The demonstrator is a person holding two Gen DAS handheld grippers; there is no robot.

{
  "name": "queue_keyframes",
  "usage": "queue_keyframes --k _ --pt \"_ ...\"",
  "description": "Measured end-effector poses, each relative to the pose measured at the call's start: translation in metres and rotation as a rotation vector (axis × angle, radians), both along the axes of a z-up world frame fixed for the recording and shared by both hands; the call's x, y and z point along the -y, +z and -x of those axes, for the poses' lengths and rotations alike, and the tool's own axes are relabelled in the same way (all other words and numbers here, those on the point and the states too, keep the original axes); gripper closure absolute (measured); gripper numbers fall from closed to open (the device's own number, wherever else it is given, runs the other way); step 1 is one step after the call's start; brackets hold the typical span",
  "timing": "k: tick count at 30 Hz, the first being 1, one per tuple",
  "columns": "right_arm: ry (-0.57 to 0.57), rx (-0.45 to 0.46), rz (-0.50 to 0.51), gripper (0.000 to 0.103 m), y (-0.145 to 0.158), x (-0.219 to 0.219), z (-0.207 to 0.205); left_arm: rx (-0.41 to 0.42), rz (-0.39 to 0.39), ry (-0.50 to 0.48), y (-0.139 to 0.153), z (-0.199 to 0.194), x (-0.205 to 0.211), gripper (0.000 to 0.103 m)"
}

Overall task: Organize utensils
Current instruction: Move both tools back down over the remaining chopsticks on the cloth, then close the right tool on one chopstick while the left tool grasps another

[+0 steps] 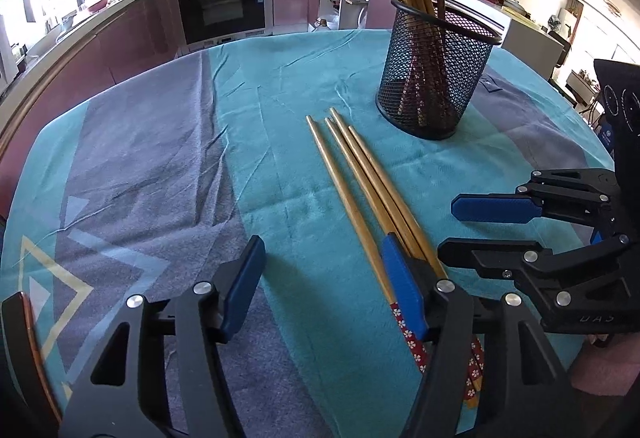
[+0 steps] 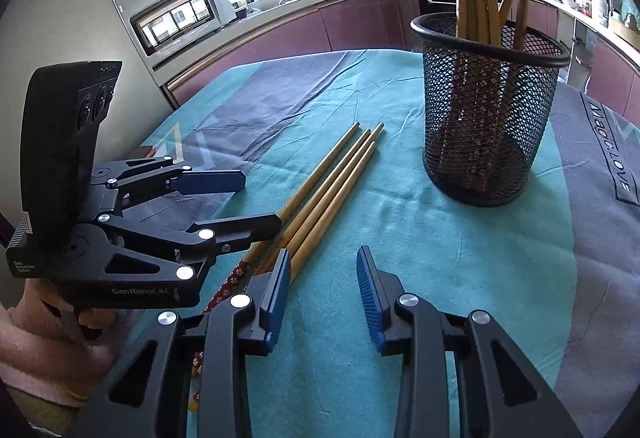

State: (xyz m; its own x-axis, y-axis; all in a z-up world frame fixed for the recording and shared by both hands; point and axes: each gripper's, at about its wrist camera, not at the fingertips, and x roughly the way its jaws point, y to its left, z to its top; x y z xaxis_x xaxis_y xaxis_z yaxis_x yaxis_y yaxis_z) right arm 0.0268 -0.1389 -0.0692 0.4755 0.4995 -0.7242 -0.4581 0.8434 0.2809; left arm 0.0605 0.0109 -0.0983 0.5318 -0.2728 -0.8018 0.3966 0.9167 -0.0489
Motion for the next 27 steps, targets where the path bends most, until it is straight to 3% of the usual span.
queue_keyframes --k 4,20,27 --pt "0.013 0.0 0.003 0.07 -0.0013 -0.0042 -0.0001 -0.009 0.024 0.017 -0.0002 -0.0002 -0.0052 0.05" --pt "0.011 0.015 0.076 0.073 -0.0013 -0.0064 -0.0001 -0.014 0.054 0.036 -0.0009 -0.002 -0.0093 0.052" --pt "-0.009 0.016 0.098 0.074 -0.0002 -0.0019 -0.0041 -0.017 0.057 0.032 -0.001 -0.0019 -0.0085 0.062"
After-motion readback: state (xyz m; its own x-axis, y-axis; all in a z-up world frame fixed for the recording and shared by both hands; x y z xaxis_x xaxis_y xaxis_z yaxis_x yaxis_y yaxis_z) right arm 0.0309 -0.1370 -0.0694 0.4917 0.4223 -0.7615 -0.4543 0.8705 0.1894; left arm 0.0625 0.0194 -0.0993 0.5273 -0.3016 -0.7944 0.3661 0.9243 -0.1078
